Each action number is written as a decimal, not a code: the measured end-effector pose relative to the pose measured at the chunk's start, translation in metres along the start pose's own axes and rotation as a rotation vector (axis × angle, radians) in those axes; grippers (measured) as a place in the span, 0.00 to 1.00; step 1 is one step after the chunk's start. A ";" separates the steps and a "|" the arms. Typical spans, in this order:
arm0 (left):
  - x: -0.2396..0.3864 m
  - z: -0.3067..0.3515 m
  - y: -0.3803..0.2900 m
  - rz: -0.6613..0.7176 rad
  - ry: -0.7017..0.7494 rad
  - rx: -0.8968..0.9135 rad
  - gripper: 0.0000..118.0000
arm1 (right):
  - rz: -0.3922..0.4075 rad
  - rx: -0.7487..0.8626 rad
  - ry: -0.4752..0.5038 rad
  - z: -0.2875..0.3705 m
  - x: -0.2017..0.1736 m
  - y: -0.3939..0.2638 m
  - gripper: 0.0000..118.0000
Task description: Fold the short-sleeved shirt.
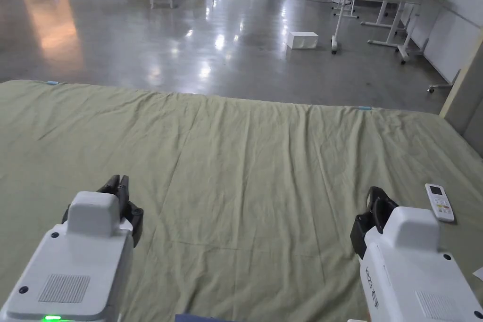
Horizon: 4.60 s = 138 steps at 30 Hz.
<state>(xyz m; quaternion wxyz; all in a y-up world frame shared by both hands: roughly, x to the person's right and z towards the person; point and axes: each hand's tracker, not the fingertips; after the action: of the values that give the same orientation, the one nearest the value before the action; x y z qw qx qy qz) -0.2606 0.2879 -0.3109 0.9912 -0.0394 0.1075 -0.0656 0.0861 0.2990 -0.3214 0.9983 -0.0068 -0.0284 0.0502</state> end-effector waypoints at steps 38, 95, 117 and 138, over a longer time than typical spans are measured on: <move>-0.035 0.005 -0.115 0.228 -0.461 -0.648 0.33 | 0.134 -0.550 0.179 0.068 -0.100 -0.210 0.00; -0.202 -0.099 -0.145 0.865 -0.721 -0.960 0.19 | 0.140 -0.333 0.141 0.002 -0.063 -0.107 0.00; -0.414 -0.151 -0.111 0.276 -0.037 -1.168 0.39 | 0.138 -0.250 0.052 -0.038 -0.040 -0.057 0.00; -0.257 -0.109 -0.070 0.119 0.021 -0.548 0.56 | 0.029 -0.266 0.066 -0.037 -0.039 -0.063 0.00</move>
<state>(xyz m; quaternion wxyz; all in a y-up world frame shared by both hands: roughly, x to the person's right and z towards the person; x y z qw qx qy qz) -0.5421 0.2469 -0.3568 0.9445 -0.2991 0.1336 0.0236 0.0559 0.2316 -0.3592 0.9882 -0.1411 -0.0016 0.0602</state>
